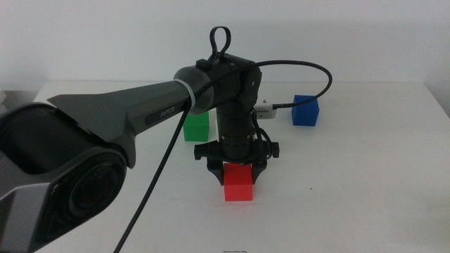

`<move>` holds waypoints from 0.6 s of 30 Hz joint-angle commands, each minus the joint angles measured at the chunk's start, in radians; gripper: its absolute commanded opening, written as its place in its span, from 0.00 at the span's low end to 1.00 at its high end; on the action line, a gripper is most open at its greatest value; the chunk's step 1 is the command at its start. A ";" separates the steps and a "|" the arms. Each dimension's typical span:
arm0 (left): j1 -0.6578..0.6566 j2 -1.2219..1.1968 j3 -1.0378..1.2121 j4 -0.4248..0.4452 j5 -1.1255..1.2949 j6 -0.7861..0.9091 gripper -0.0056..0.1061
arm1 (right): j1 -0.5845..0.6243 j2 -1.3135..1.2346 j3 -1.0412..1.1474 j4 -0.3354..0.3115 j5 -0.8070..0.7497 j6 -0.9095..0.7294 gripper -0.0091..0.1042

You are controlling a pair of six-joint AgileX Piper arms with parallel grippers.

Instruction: Stack red cubes first, then green, then blue cubes in a specific spot.

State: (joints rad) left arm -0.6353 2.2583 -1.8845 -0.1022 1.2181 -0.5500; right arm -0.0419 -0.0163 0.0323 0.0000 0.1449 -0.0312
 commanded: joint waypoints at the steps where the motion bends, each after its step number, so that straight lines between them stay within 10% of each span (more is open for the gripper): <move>1: -0.004 -0.060 -0.028 0.004 0.050 -0.004 0.68 | -0.002 -0.014 -0.021 -0.012 -0.075 -0.009 0.91; 8: -0.004 -0.064 -0.036 0.011 0.068 -0.004 0.88 | -0.002 -0.014 -0.021 -0.012 -0.075 -0.009 0.91; 18: 0.005 -0.186 -0.135 0.063 0.102 0.022 0.89 | -0.002 -0.014 -0.021 -0.012 -0.075 -0.009 0.91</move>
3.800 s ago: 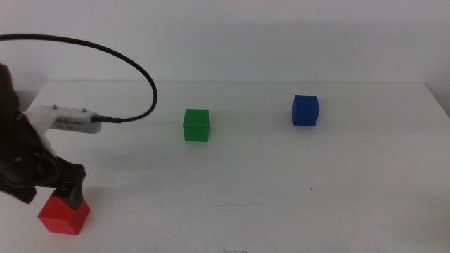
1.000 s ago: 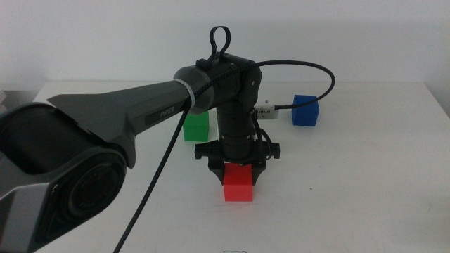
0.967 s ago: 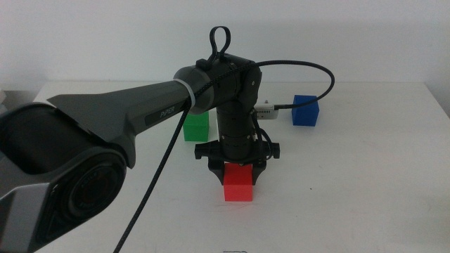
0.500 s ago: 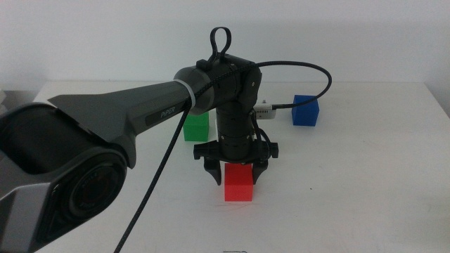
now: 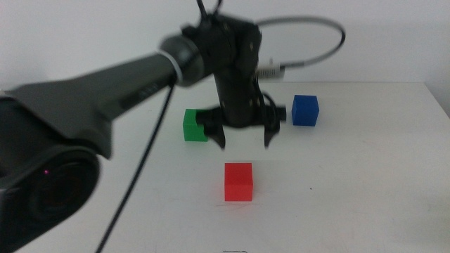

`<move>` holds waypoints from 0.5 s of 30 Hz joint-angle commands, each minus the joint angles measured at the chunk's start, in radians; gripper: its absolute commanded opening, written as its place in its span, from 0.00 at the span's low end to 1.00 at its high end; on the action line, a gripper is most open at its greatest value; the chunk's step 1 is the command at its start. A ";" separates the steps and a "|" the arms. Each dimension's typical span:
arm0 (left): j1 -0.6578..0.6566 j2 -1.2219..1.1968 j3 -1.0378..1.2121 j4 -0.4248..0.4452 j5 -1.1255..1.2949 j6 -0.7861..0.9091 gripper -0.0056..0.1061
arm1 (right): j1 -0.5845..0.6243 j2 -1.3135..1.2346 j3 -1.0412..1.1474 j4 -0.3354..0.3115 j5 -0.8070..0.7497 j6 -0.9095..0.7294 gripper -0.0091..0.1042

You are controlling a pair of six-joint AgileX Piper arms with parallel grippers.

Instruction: Stack red cubes first, then green, then blue cubes in a specific spot.

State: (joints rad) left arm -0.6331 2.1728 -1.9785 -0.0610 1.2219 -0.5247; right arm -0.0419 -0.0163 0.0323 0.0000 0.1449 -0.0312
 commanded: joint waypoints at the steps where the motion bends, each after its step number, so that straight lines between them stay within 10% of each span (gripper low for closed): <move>1: 0.008 -0.118 -0.042 0.040 0.098 -0.005 0.89 | -0.002 -0.014 -0.021 -0.012 -0.075 -0.009 0.91; 15: 0.173 -0.186 -0.043 0.160 0.062 0.085 0.89 | -0.002 -0.014 -0.021 -0.012 -0.076 -0.009 0.91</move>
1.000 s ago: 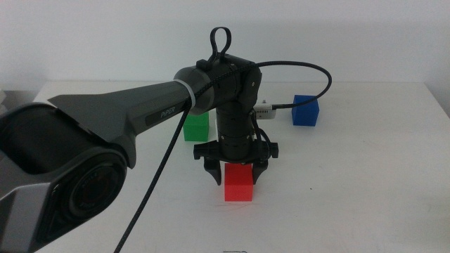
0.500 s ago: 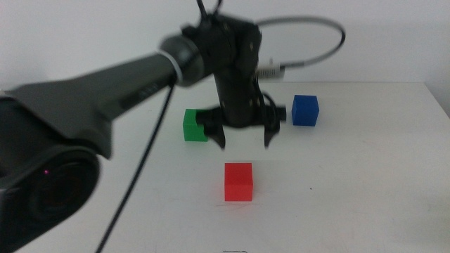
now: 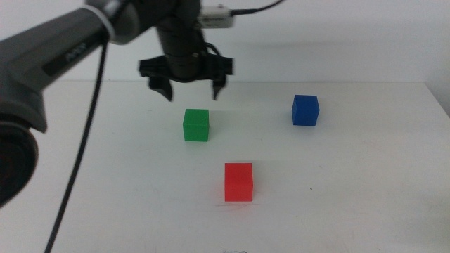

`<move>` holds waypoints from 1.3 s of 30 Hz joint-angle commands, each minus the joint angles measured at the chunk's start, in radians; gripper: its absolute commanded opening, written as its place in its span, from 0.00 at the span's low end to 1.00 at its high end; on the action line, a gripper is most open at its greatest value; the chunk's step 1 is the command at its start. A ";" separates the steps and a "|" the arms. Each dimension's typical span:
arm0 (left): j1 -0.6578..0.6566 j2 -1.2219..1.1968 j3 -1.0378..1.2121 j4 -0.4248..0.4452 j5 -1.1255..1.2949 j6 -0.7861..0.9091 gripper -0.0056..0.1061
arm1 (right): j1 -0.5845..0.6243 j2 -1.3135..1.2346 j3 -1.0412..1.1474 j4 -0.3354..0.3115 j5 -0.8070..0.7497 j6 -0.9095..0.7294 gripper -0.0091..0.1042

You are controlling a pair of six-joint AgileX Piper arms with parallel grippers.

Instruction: Stack red cubes first, then green, then blue cubes in a specific spot.

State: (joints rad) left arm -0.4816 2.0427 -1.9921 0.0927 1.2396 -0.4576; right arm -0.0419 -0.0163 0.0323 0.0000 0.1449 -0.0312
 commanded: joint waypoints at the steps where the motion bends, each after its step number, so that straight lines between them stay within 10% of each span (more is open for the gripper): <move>1: 0.039 -0.053 -0.030 0.002 0.024 0.019 0.89 | -0.002 -0.014 -0.021 -0.012 -0.076 -0.009 0.91; 30: 0.095 0.189 -0.030 -0.093 -0.314 0.155 0.89 | -0.002 -0.014 -0.021 -0.012 -0.077 -0.009 0.91; 39: 0.095 0.214 -0.030 -0.103 -0.326 0.182 0.74 | -0.002 -0.014 -0.021 -0.012 -0.077 -0.009 0.91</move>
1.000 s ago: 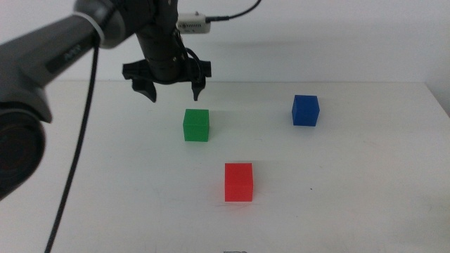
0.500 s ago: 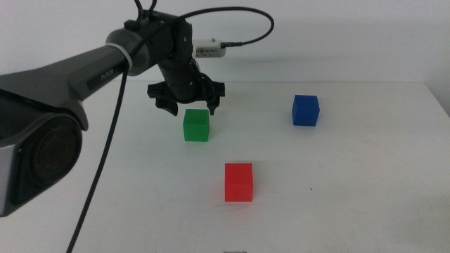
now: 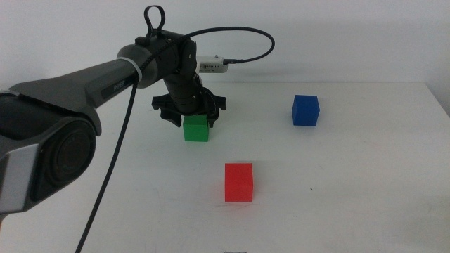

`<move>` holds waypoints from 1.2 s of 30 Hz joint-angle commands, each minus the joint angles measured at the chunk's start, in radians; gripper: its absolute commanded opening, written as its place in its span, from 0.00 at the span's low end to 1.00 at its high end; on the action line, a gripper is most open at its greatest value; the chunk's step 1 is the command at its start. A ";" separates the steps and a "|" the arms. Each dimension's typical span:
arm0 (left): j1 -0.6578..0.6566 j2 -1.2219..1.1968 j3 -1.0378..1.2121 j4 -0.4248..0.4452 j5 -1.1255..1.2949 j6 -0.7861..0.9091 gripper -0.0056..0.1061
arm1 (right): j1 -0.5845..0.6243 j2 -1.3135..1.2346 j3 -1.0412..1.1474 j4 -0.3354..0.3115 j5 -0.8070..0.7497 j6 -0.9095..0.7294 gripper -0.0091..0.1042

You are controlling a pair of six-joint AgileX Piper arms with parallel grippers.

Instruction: Stack red cubes first, then green, then blue cubes in a specific spot.

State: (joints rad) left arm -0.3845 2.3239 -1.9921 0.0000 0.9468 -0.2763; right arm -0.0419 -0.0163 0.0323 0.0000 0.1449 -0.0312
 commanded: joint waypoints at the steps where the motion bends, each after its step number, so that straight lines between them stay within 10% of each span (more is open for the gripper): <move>1: -0.002 -0.065 -0.030 -0.013 -0.034 0.000 0.71 | -0.002 -0.014 -0.021 -0.012 -0.077 -0.009 0.91; 13: -0.001 -0.136 -0.026 -0.020 0.070 0.032 0.19 | -0.002 -0.014 -0.021 -0.012 -0.077 -0.009 0.91; 36: -0.356 -0.597 0.538 0.275 -0.122 -0.637 0.17 | -0.002 -0.014 -0.021 -0.012 -0.077 -0.009 0.91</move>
State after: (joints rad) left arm -0.7139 1.7713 -1.4319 0.2461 0.8574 -0.8764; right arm -0.0419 -0.0163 0.0323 0.0000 0.1449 -0.0312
